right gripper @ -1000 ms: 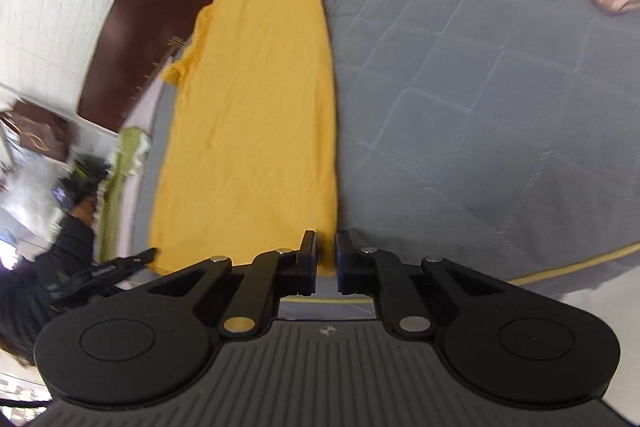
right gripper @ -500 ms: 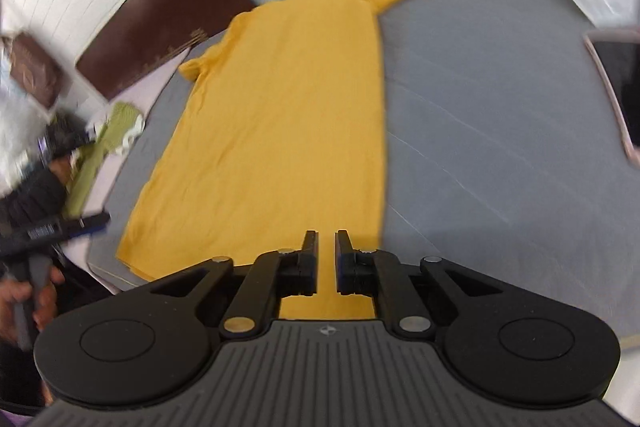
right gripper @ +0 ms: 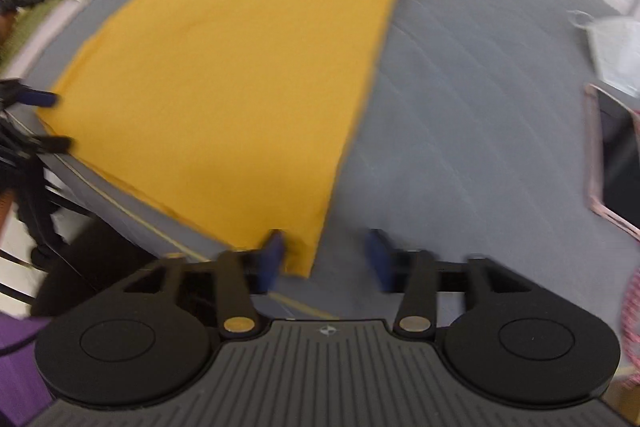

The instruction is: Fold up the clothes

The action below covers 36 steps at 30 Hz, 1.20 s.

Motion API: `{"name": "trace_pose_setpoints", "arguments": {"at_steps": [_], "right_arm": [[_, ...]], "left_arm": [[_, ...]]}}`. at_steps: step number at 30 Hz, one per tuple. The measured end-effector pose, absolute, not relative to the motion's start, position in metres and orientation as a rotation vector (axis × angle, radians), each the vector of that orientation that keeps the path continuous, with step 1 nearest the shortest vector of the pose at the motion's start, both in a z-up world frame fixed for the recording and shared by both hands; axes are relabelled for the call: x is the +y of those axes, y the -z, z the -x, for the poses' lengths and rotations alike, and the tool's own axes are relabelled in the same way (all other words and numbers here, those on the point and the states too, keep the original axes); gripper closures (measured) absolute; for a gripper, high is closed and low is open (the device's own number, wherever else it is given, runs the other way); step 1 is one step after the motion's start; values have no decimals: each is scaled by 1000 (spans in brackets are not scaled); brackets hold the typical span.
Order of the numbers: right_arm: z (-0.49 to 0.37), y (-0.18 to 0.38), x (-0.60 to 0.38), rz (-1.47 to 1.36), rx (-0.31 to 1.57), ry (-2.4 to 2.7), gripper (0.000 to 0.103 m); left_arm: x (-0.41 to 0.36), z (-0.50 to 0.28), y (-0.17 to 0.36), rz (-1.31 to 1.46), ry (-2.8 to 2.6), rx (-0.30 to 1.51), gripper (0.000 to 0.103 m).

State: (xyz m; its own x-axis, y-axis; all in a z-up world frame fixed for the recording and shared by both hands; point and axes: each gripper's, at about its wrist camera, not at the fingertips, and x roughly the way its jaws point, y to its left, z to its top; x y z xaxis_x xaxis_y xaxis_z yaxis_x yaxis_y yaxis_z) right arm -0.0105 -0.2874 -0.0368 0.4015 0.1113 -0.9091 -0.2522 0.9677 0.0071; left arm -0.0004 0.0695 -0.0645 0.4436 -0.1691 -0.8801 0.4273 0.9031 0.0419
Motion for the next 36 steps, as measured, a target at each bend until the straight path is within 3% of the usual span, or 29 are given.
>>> {"name": "trace_pose_setpoints", "arguments": {"at_steps": [2,4,9,12,16,19,21,22,23,29,32,36], "right_arm": [[18,29,-299,138,1120,-198,37],[19,13,-301,88,1060,-232,38],[-27,-7,-253,36,917,-378,37],[-73,4,-221,53,868,-414,31],[-125,40,-216,33,967,-401,31],[-131,49,-254,7,973,-339,38],[-132,44,-286,-68,981,-288,55],[-134,42,-298,-78,982,-232,38],[-139,36,-301,-74,964,-200,35],[-184,-3,-286,-123,796,-272,31],[-240,2,-245,-93,828,-282,25],[-305,41,-232,-115,952,-218,25]], "left_arm": [[78,4,56,-250,375,1067,5],[81,1,40,-153,402,1047,8],[47,-32,6,4,518,861,2],[18,-72,28,-9,476,846,0],[16,-106,56,-32,342,874,0],[30,-108,45,-18,319,844,0],[40,-110,37,-8,304,825,0],[45,-111,33,-3,296,815,0],[49,-112,29,2,288,805,2],[56,-141,5,57,300,751,0],[20,-197,15,57,318,777,0],[9,-250,53,98,228,862,0]]}}
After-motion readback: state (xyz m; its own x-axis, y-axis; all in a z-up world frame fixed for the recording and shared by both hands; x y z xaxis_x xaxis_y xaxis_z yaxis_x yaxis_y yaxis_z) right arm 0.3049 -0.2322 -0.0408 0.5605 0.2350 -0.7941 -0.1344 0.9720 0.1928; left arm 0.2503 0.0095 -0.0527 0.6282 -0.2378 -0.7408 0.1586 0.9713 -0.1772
